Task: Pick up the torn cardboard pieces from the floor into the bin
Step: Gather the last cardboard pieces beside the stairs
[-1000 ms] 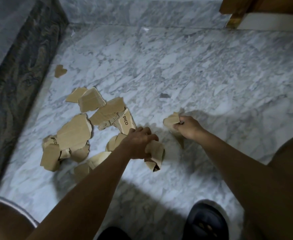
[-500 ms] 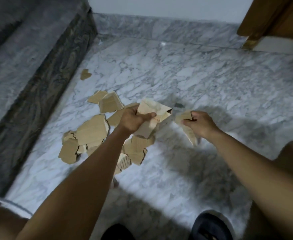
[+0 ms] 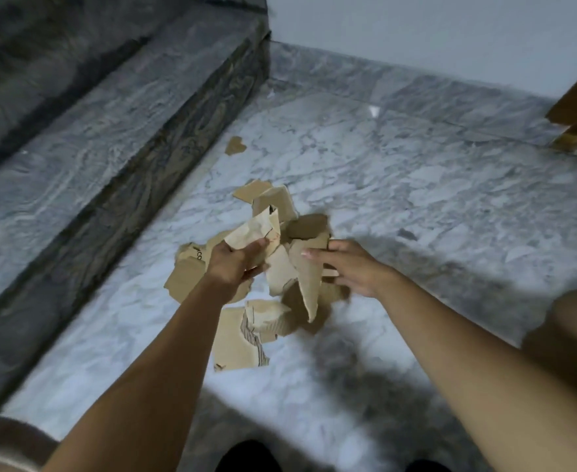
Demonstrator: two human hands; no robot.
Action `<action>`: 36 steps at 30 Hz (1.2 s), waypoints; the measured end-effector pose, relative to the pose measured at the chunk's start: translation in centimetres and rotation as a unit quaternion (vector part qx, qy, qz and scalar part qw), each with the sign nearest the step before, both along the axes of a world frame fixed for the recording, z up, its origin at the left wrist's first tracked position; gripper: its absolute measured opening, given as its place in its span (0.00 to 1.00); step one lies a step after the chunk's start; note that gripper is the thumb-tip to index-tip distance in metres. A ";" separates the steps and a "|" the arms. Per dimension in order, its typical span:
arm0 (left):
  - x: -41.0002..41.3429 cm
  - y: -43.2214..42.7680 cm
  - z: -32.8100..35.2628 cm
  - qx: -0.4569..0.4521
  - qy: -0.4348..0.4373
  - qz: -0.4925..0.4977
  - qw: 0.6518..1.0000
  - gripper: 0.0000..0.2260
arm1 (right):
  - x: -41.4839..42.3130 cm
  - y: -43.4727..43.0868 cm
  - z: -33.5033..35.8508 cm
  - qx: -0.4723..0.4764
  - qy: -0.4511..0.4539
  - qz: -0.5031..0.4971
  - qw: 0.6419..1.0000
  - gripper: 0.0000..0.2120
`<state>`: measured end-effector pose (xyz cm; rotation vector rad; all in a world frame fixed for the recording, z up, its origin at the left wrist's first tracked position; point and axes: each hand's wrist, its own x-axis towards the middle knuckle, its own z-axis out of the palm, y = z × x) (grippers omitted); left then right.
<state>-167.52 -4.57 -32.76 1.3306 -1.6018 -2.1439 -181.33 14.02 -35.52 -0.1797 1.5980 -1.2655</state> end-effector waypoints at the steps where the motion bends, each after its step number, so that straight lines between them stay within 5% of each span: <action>1: 0.4 0.0 -0.1 0.015 0.005 0.005 1.000 0.16 | 0.8 -1.1 -0.2 -0.016 -0.024 -0.007 1.000 0.26; 7: 2.3 -0.5 -1.3 0.029 -0.009 0.026 0.999 0.16 | 4.2 -3.7 -2.1 -0.007 -0.022 -0.012 1.000 0.19; 10: 3.3 -2.9 -1.6 -0.009 -0.017 0.059 0.998 0.16 | 3.0 -2.9 -1.7 0.029 0.088 0.050 0.994 0.28; 12: 4.6 -5.2 -1.5 -0.095 -0.073 -0.033 0.992 0.16 | 1.2 -2.0 -0.8 0.062 0.158 0.083 0.982 0.30; 13: 5.4 -6.2 -1.4 -0.156 -0.136 -0.139 0.969 0.14 | 0.1 -1.4 -0.5 0.072 0.171 0.085 0.979 0.29; 15: 7.0 -6.9 -0.8 -0.230 -0.291 -0.358 0.857 0.10 | -1.4 -0.7 0.1 0.096 0.180 0.094 0.974 0.21; 17: 8.0 -5.9 -1.0 -0.246 -0.364 -0.467 0.767 0.10 | -1.9 -0.6 0.3 0.142 0.206 0.148 0.957 0.13; 21: 9.3 -2.6 -6.2 -0.366 -0.420 -0.490 0.670 0.34 | 1.1 -2.7 0.1 0.200 0.211 0.281 0.915 0.15; 23: 9.9 -1.4 -9.2 -0.461 -0.438 -0.444 0.631 0.35 | 3.6 -4.0 -0.8 0.188 0.216 0.300 0.910 0.16; 25: 9.9 -0.4 -9.4 -0.476 -0.415 -0.401 0.664 0.35 | 6.0 -5.2 -2.1 0.193 0.269 0.333 0.883 0.17; 27: 10.0 -0.2 -8.8 -0.381 -0.407 -0.323 0.765 0.40 | 8.1 -6.3 -3.3 0.197 0.358 0.366 0.836 0.21; 29: 10.3 -0.4 -8.9 -0.312 -0.399 -0.255 0.824 0.42 | 9.6 -6.9 -4.7 0.192 0.405 0.363 0.817 0.27; 34: 10.4 -1.0 -9.6 -0.301 -0.423 -0.254 0.816 0.41 | 10.0 -7.7 -5.1 0.221 0.407 0.369 0.806 0.31; 36: 10.7 -1.4 -9.6 -0.324 -0.433 -0.304 0.784 0.42 | 9.3 -7.5 -4.5 0.235 0.358 0.380 0.820 0.33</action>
